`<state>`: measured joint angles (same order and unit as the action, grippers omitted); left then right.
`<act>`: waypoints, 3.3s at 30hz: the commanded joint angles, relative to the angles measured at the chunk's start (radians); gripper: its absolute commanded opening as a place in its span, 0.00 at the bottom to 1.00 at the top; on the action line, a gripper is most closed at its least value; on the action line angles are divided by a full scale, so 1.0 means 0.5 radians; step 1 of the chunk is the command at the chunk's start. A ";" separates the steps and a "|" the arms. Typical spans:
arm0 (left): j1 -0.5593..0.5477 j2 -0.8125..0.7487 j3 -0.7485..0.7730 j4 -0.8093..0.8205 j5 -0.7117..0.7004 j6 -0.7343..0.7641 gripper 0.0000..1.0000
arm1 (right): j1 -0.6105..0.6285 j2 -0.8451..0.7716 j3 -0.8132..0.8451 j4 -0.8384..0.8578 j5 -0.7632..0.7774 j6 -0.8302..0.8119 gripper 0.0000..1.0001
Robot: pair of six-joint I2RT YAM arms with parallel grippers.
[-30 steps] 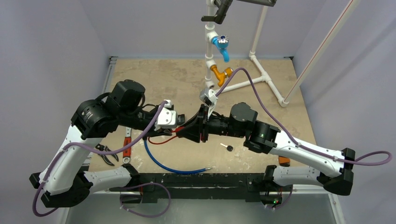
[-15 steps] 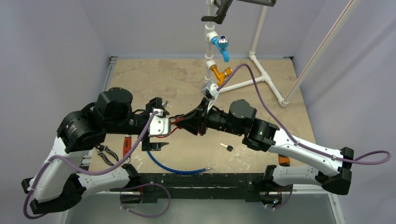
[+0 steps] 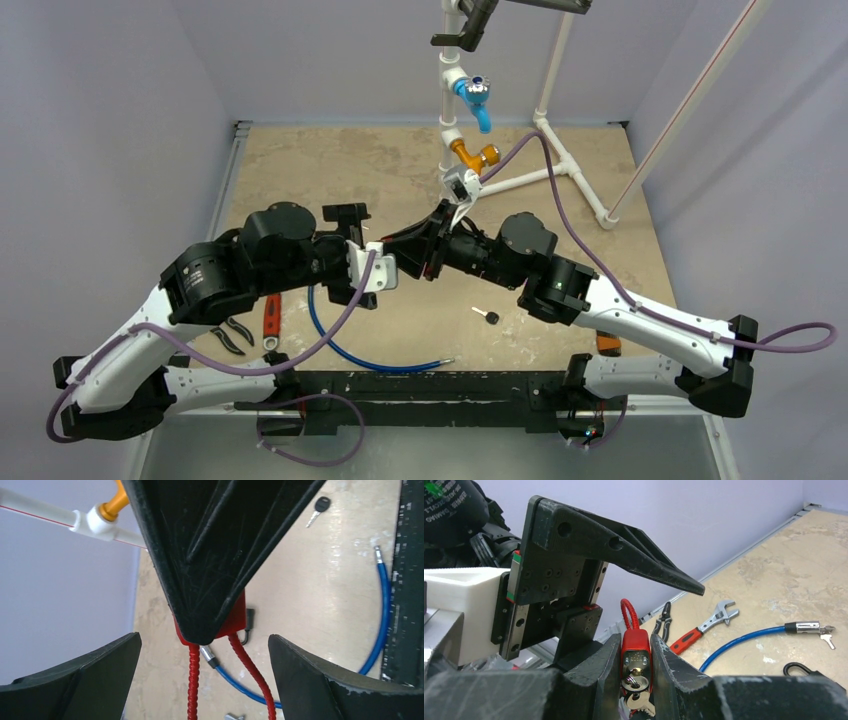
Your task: Unlock with the key
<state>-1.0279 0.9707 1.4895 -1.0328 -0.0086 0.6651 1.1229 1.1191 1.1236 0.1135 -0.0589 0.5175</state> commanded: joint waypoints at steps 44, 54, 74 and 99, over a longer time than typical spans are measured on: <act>0.165 0.069 0.448 -0.162 0.485 0.105 0.78 | 0.000 -0.188 -0.163 0.326 0.051 0.133 0.00; 0.101 0.113 0.389 -0.128 0.307 0.248 0.32 | 0.001 -0.172 -0.164 0.396 0.022 0.145 0.00; 0.181 0.001 0.285 -0.085 0.121 0.005 0.00 | 0.000 -0.474 -0.381 0.488 0.364 0.118 0.00; 0.232 0.076 0.516 -0.173 0.519 -0.079 1.00 | 0.005 -0.251 -0.239 0.580 0.269 0.160 0.00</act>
<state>-0.8852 0.9977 1.7332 -1.1160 0.2295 0.6144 1.1248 0.9897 0.9405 0.3298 0.0856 0.6060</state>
